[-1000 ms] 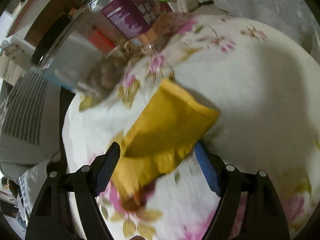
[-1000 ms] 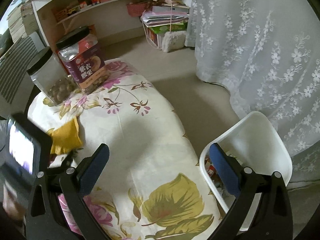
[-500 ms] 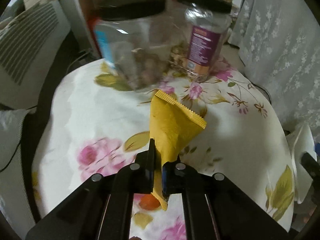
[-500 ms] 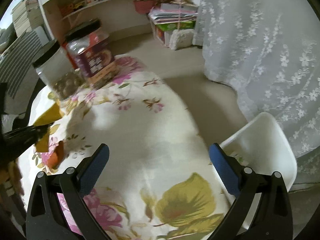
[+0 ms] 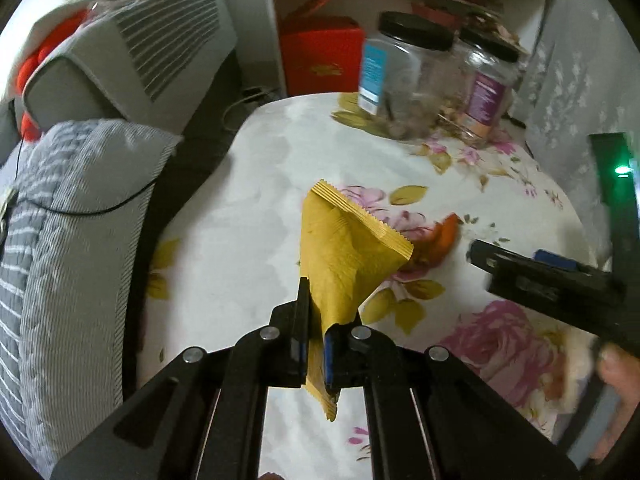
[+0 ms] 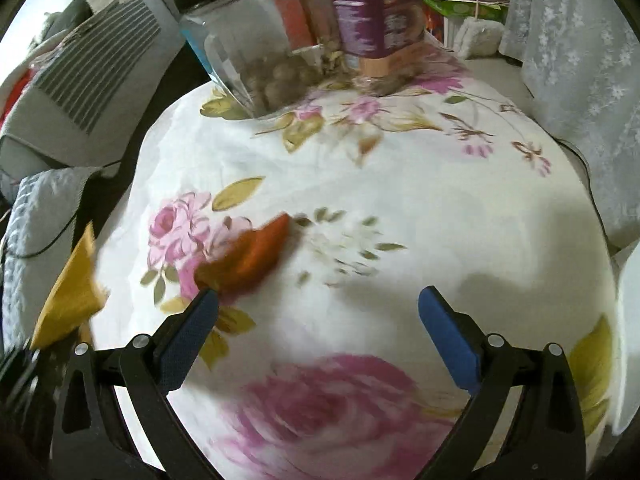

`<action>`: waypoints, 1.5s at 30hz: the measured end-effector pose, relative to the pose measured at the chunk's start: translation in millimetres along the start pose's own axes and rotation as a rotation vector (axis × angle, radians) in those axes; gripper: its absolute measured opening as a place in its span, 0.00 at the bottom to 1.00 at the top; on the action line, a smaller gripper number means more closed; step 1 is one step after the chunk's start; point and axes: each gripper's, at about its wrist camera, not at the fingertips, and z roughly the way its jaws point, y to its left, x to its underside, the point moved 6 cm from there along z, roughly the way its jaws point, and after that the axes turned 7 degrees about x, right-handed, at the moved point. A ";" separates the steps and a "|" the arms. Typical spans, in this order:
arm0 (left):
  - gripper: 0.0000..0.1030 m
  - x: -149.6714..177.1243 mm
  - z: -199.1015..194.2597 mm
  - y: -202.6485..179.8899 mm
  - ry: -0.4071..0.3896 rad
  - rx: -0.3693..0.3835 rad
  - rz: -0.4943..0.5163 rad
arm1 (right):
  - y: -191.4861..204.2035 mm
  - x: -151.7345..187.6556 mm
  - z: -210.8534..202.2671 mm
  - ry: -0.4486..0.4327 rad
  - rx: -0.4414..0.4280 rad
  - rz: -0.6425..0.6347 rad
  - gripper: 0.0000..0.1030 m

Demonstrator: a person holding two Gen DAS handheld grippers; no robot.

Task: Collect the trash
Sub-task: 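Grasp the yellow packet with the left tool while the right tool grasps the orange peel, then carry the yellow packet and orange peel to the white bin and open both tools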

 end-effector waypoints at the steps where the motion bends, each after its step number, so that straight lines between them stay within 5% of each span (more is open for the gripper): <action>1: 0.05 -1.0 -1.2 5.5 -0.004 -0.002 -0.012 | 5.7 -1.7 4.3 0.002 0.004 0.014 0.91; 8: 0.05 -8.4 -15.5 34.5 -0.036 -0.003 -0.066 | 47.4 -2.7 39.1 0.025 0.062 0.034 0.76; 13: 0.05 -3.0 -16.9 45.6 -0.023 -0.008 -0.080 | 58.9 -0.8 37.0 -0.053 0.141 -0.072 0.22; 14: 0.05 -1.8 -16.9 47.4 -0.020 -0.007 -0.087 | 59.4 1.6 35.1 -0.048 0.139 -0.081 0.20; 23: 0.05 5.3 -31.3 42.4 -0.031 0.009 -0.097 | 25.6 27.7 -1.7 -0.028 0.054 -0.129 0.18; 36: 0.05 10.2 -48.1 -3.5 -0.054 0.031 -0.061 | -34.2 27.7 -82.2 -0.145 0.089 -0.180 0.18; 45: 0.05 13.7 -50.4 -45.8 -0.061 0.064 -0.032 | -88.1 50.1 -89.5 -0.163 0.097 -0.087 0.18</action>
